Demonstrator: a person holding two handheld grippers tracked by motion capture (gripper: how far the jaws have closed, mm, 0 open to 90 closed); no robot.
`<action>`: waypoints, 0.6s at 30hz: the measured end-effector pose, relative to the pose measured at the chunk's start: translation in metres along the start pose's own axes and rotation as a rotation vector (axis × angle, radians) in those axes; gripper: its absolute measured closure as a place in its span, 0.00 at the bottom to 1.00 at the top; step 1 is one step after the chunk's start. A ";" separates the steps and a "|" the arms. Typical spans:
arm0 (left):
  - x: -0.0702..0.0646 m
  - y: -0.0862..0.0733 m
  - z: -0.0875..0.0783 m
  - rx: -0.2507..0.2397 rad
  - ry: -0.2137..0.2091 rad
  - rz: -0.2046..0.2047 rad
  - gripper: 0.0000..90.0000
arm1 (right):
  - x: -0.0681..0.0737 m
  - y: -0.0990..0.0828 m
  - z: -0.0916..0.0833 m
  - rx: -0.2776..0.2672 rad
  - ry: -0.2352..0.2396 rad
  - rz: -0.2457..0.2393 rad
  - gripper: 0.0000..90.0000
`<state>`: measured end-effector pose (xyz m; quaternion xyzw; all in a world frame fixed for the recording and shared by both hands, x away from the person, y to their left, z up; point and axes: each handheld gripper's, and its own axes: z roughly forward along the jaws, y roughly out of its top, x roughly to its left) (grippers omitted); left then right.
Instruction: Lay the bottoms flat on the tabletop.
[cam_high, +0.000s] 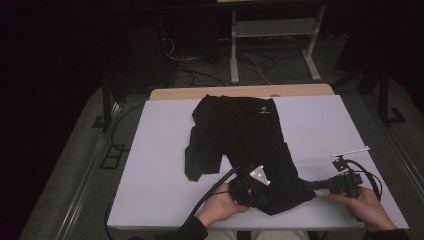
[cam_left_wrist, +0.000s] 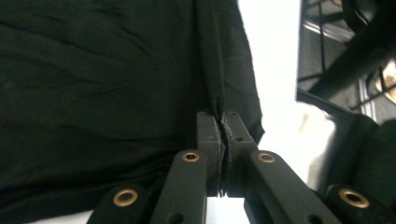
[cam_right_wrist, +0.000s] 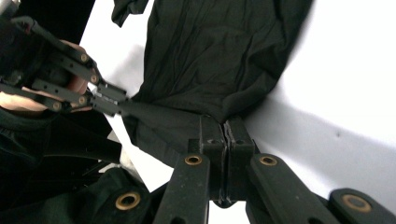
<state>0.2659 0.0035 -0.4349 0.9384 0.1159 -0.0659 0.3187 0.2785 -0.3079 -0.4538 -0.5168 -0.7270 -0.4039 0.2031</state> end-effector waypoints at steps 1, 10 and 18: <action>-0.004 0.000 0.002 0.011 -0.007 0.008 0.96 | 0.000 -0.002 -0.001 0.008 0.002 -0.002 0.97; -0.019 0.000 0.010 0.037 -0.052 0.011 0.96 | 0.002 -0.013 -0.005 0.042 0.009 -0.005 0.97; -0.021 0.003 0.017 0.021 -0.073 0.001 0.96 | 0.001 -0.023 -0.012 0.061 0.006 -0.007 0.97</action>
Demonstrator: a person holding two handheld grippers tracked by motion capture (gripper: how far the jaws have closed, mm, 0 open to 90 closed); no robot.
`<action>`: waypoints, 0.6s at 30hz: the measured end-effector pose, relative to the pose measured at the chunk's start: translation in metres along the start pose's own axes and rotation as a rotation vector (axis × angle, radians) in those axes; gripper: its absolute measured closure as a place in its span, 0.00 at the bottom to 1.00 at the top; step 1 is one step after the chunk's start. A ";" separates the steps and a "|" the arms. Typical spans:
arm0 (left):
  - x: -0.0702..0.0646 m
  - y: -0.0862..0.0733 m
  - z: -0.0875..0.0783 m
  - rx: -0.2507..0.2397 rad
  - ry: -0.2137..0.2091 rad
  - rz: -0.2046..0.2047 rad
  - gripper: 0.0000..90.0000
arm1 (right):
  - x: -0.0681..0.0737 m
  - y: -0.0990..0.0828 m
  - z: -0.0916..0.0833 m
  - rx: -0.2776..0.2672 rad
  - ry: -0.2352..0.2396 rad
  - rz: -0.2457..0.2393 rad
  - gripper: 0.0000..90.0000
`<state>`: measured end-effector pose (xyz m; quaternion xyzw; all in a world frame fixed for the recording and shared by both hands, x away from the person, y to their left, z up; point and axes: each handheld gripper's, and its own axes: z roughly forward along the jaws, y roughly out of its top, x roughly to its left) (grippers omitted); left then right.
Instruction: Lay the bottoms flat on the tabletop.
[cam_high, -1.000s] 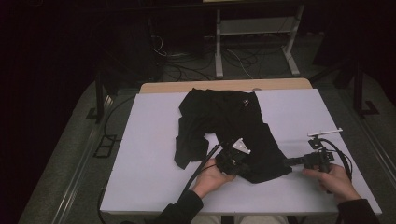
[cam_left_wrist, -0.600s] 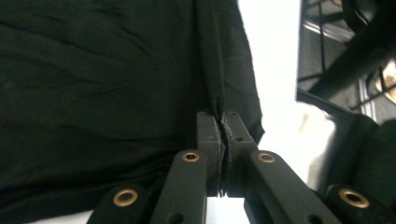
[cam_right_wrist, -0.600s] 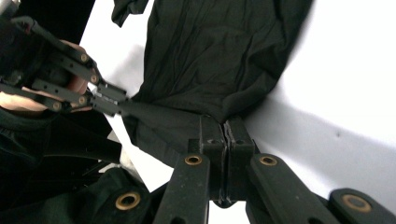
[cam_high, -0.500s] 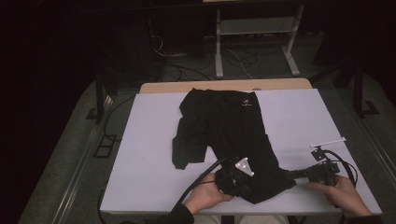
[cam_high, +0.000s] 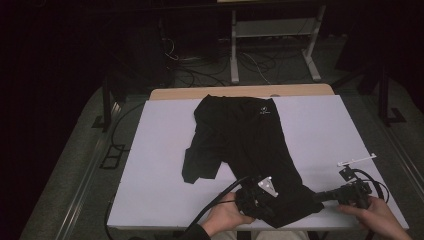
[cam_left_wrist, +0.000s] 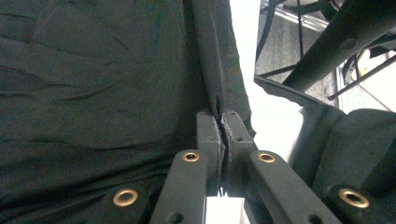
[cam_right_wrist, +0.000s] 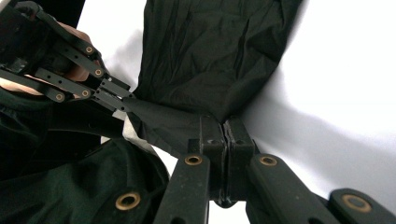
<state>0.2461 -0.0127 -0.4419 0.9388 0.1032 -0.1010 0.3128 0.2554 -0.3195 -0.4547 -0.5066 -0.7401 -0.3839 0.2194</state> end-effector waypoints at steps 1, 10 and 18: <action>0.000 0.001 0.001 -0.002 -0.001 0.002 0.96 | -0.001 -0.002 -0.003 -0.006 -0.002 0.004 0.97; -0.005 0.003 0.007 0.016 -0.023 0.018 0.96 | -0.005 -0.011 -0.007 0.017 0.004 0.032 0.97; -0.005 0.001 0.005 0.032 -0.041 0.022 0.89 | -0.006 -0.016 -0.001 0.099 0.011 0.047 0.97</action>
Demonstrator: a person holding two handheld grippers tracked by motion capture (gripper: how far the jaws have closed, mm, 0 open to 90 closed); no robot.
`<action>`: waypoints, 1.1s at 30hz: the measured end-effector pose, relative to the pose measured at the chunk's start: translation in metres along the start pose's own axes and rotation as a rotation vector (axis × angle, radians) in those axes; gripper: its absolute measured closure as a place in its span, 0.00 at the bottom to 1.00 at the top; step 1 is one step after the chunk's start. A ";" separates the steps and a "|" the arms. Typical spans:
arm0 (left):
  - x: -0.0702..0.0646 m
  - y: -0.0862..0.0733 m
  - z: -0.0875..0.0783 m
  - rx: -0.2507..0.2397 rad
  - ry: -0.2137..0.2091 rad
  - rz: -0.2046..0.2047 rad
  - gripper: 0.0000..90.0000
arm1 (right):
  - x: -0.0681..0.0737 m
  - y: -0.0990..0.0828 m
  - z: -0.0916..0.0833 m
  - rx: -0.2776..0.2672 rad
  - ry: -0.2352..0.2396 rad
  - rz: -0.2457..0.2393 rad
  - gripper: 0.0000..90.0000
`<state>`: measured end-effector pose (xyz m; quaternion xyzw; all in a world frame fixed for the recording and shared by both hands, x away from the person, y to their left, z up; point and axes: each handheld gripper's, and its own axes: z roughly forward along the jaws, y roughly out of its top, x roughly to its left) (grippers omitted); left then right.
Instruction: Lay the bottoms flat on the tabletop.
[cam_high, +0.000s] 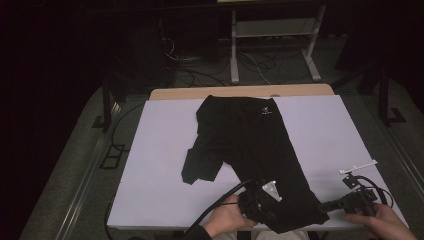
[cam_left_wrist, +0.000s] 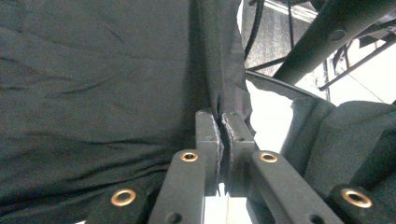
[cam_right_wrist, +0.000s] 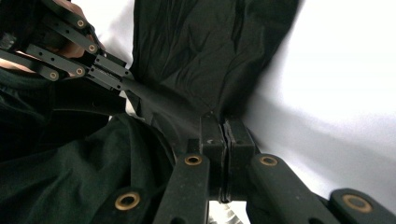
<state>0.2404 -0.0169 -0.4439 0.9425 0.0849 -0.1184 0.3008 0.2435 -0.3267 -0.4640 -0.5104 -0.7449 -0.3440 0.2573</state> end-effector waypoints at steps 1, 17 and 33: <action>0.000 -0.001 -0.002 -0.001 0.009 0.004 0.81 | 0.002 0.001 -0.001 -0.009 -0.011 -0.009 0.90; 0.022 -0.033 -0.071 -0.219 0.100 -0.104 0.29 | 0.034 0.024 0.002 -0.167 -0.146 -0.232 0.35; 0.035 -0.051 -0.114 -0.313 0.160 -0.151 0.01 | 0.063 0.054 0.008 -0.279 -0.208 -0.314 0.00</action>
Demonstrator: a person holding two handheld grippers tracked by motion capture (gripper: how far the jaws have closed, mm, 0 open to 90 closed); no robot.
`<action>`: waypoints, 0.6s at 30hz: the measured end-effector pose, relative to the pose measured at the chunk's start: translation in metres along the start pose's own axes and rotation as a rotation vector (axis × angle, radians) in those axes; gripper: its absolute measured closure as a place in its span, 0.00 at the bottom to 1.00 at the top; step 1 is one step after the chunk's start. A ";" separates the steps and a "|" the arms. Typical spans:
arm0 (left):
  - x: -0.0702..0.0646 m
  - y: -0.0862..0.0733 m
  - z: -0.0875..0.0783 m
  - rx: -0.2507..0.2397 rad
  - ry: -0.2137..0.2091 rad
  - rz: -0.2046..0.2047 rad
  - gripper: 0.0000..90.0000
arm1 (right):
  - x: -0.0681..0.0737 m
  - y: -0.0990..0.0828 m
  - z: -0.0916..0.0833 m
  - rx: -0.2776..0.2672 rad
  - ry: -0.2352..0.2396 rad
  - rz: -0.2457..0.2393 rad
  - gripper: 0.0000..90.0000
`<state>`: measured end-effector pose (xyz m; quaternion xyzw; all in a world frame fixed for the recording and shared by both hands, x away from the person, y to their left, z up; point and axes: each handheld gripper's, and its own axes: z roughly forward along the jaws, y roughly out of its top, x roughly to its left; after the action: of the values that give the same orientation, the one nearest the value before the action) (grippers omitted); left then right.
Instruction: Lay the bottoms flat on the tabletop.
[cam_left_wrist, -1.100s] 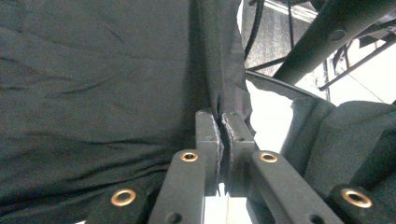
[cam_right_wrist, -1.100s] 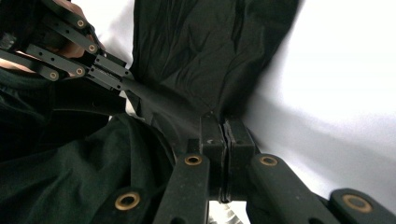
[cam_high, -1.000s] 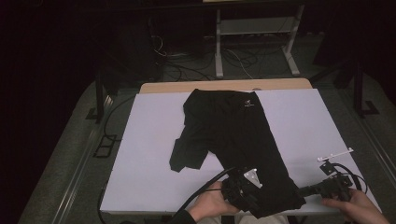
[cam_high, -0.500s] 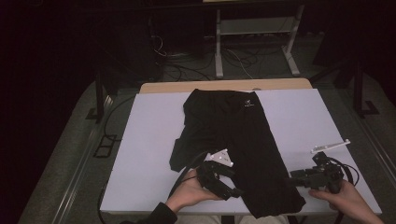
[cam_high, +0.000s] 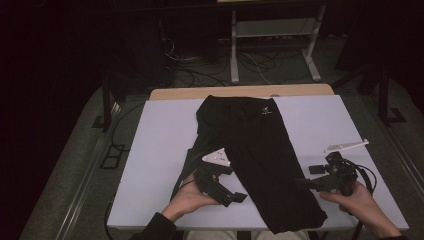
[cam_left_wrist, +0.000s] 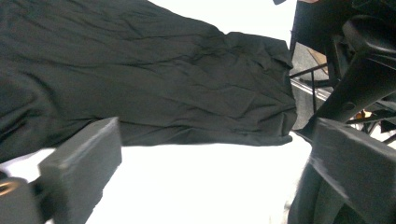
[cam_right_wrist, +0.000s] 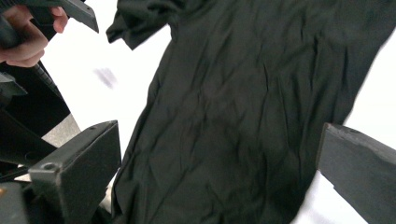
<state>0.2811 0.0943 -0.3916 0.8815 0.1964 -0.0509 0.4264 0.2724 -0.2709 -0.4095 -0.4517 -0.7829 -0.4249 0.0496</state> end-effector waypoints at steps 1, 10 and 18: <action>0.002 0.000 -0.003 -0.001 0.008 0.001 0.00 | 0.001 0.003 0.001 -0.003 0.004 -0.008 0.00; 0.016 -0.002 -0.041 -0.040 0.098 -0.007 0.00 | 0.023 0.035 0.020 -0.041 0.043 -0.081 0.00; 0.037 -0.014 -0.075 -0.080 0.192 -0.057 0.00 | 0.035 0.049 0.042 -0.020 0.073 -0.105 0.00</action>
<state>0.3039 0.1711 -0.3643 0.8586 0.2633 0.0299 0.4389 0.3011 -0.2059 -0.3899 -0.3946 -0.7990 -0.4509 0.0512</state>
